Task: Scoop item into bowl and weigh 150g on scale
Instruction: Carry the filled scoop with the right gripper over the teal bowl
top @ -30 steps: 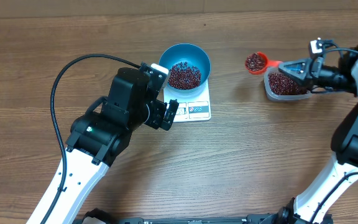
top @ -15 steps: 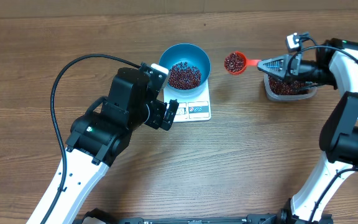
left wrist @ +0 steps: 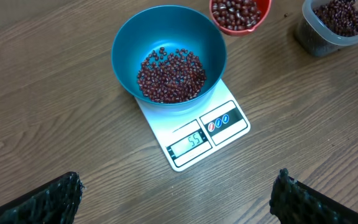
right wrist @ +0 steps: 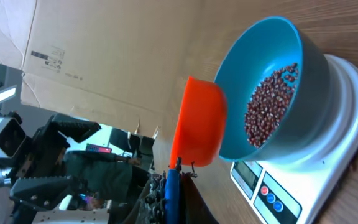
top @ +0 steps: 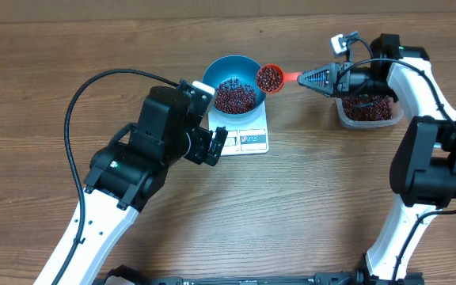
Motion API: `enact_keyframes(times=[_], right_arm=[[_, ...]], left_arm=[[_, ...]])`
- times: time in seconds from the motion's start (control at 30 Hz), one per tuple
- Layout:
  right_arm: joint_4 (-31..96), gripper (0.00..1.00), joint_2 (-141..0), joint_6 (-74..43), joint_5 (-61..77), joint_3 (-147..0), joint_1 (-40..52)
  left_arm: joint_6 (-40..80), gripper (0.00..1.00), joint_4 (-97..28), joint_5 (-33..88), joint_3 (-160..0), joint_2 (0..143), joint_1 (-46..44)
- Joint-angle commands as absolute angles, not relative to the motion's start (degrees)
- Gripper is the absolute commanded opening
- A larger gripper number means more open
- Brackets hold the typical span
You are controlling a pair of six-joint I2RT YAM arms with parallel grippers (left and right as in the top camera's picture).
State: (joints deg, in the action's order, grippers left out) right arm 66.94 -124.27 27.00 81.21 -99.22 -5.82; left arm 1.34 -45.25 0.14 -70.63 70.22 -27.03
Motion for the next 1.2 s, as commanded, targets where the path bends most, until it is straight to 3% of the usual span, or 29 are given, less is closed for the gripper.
enact_keyframes(times=[0.0,0.43,0.77,1.17], right_arm=[[62.7,0.04,-124.4,20.0,82.9,-100.9,-4.5],[46.7,0.04,-124.4,5.7,72.4,-100.9,-0.1],[41.2,0.04,-124.4,6.3,63.7,-100.9,2.8],[40.1,0.04,-123.8,16.4,59.7,-101.0,5.0]], left_arm=[[1.7,0.99,-45.2,-0.5,-70.2,70.5,-27.3],[1.7,1.0,-45.2,-0.5,-70.2,70.5,-27.3],[1.7,1.0,-45.2,-0.5,-70.2,70.5,-27.3],[1.7,1.0,-45.2,-0.5,-70.2,70.5,-27.3]])
